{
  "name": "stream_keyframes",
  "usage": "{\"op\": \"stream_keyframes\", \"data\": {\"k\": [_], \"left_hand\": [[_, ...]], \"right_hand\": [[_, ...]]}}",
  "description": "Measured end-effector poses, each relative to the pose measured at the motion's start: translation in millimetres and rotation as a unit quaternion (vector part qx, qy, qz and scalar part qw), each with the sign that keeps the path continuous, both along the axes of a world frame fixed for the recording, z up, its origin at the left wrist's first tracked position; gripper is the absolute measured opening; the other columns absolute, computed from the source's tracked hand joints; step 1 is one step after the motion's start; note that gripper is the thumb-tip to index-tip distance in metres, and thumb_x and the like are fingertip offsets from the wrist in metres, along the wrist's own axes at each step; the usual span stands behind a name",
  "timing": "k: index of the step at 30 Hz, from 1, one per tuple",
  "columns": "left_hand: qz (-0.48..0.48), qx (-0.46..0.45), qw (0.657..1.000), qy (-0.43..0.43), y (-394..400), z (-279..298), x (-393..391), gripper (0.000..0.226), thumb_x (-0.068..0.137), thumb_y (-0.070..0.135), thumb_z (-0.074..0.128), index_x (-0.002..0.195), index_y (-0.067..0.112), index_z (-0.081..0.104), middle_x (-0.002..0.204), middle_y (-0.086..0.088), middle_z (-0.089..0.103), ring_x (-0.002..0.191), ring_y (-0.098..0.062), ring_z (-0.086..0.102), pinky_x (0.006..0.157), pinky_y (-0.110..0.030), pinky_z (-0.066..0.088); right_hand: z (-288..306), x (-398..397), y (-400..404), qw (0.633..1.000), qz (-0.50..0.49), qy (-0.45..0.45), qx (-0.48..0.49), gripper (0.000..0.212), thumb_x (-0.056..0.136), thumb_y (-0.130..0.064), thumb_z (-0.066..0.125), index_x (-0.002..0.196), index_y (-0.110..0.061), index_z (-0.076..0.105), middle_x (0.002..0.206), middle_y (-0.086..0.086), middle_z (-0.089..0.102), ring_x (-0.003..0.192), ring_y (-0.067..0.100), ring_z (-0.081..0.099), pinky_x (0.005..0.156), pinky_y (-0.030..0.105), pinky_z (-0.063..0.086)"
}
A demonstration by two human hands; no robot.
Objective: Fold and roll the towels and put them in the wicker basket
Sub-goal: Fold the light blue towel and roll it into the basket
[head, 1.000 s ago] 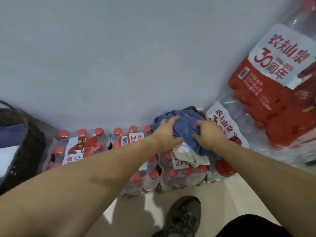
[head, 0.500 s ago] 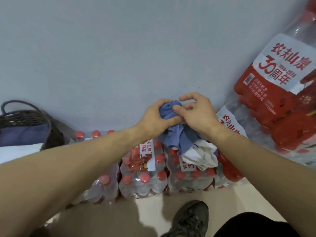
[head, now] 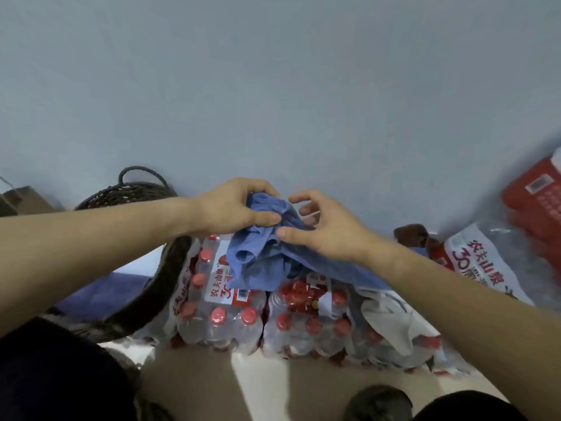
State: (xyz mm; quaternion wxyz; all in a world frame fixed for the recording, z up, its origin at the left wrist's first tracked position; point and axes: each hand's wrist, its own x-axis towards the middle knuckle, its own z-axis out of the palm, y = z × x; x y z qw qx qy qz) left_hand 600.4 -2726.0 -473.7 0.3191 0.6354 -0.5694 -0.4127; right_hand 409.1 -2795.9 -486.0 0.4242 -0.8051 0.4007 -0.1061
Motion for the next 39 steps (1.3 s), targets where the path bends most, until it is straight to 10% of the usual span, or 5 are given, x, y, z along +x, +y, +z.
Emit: {"op": "stream_keyframes", "data": {"k": [12, 19, 30, 36, 39], "left_hand": [[0.055, 0.013, 0.997, -0.053, -0.2, -24.5, 28.7, 0.024, 0.100, 0.030, 0.053, 0.095, 0.008, 0.062, 0.084, -0.007, 0.064, 0.075, -0.018, 0.056, 0.072, -0.031, 0.048], [0.096, 0.031, 0.985, -0.140, -5.9, -29.9, 43.5, 0.034, 0.099, 0.036, 0.051, 0.086, 0.005, 0.059, 0.077, -0.009, 0.060, 0.068, -0.017, 0.052, 0.063, -0.024, 0.042], [0.028, 0.014, 0.993, -0.114, -15.3, -24.1, 18.6, 0.037, 0.097, 0.042, 0.053, 0.074, 0.014, 0.055, 0.069, -0.004, 0.059, 0.068, -0.018, 0.054, 0.070, -0.035, 0.046], [-0.039, 0.004, 0.983, -0.177, -13.2, -14.4, 9.3, 0.041, 0.096, 0.041, 0.055, 0.065, 0.016, 0.047, 0.058, 0.000, 0.049, 0.057, -0.016, 0.045, 0.059, -0.030, 0.039], [-0.069, 0.001, 0.979, -0.194, -11.4, -9.9, 9.5, 0.040, 0.095, 0.043, 0.056, 0.067, 0.014, 0.049, 0.060, 0.001, 0.051, 0.058, -0.015, 0.047, 0.061, -0.030, 0.040]], "right_hand": [[-33.7, 30.4, -7.1, 0.998, 0.005, 0.010, 0.054, 0.030, 0.080, -0.034, 0.080, 0.103, -0.021, 0.064, 0.063, -0.009, 0.069, 0.061, 0.004, 0.066, 0.059, 0.022, 0.048], [-7.5, -18.2, -40.8, 0.968, 0.050, 0.203, -0.135, 0.027, 0.080, -0.029, 0.077, 0.105, -0.024, 0.069, 0.077, -0.014, 0.061, 0.069, 0.007, 0.057, 0.065, 0.018, 0.040], [27.4, -137.2, -90.3, 0.843, -0.222, 0.325, -0.366, 0.030, 0.080, 0.007, 0.063, 0.105, -0.005, 0.074, 0.115, 0.024, 0.050, 0.111, 0.041, 0.046, 0.090, 0.040, 0.046], [-9.6, -147.3, -73.8, 0.840, -0.021, 0.528, -0.124, 0.025, 0.086, -0.020, 0.065, 0.111, -0.019, 0.066, 0.117, 0.008, 0.063, 0.106, 0.028, 0.059, 0.090, 0.032, 0.048], [-0.7, -130.3, -76.6, 0.876, 0.003, 0.462, -0.140, 0.034, 0.087, -0.033, 0.067, 0.117, -0.020, 0.062, 0.122, 0.005, 0.065, 0.108, 0.025, 0.060, 0.098, 0.034, 0.048]]}}
